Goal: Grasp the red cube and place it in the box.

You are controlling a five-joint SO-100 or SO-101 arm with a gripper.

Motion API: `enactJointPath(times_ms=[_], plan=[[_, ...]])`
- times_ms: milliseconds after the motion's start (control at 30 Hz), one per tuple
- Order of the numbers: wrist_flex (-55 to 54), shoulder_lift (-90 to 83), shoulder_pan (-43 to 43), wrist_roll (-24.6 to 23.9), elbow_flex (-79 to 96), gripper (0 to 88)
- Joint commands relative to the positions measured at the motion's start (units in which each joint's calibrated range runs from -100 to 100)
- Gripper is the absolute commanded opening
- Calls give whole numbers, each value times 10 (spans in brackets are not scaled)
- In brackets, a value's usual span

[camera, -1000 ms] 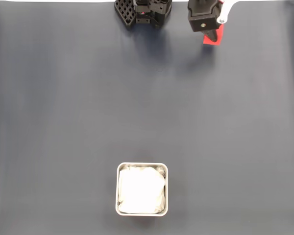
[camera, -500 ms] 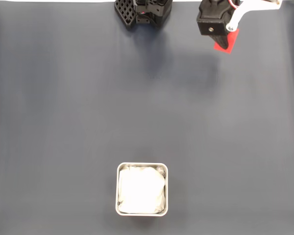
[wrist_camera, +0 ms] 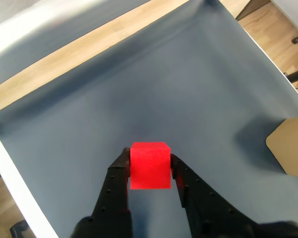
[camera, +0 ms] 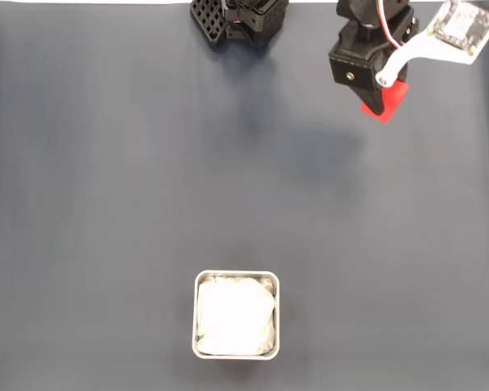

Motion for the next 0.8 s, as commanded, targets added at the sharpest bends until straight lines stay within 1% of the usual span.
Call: enactJointPath(times_ms=[0,767], plan=[[-10,18,35,-4,-57,48],[-10,216,184,-11,-319,48]])
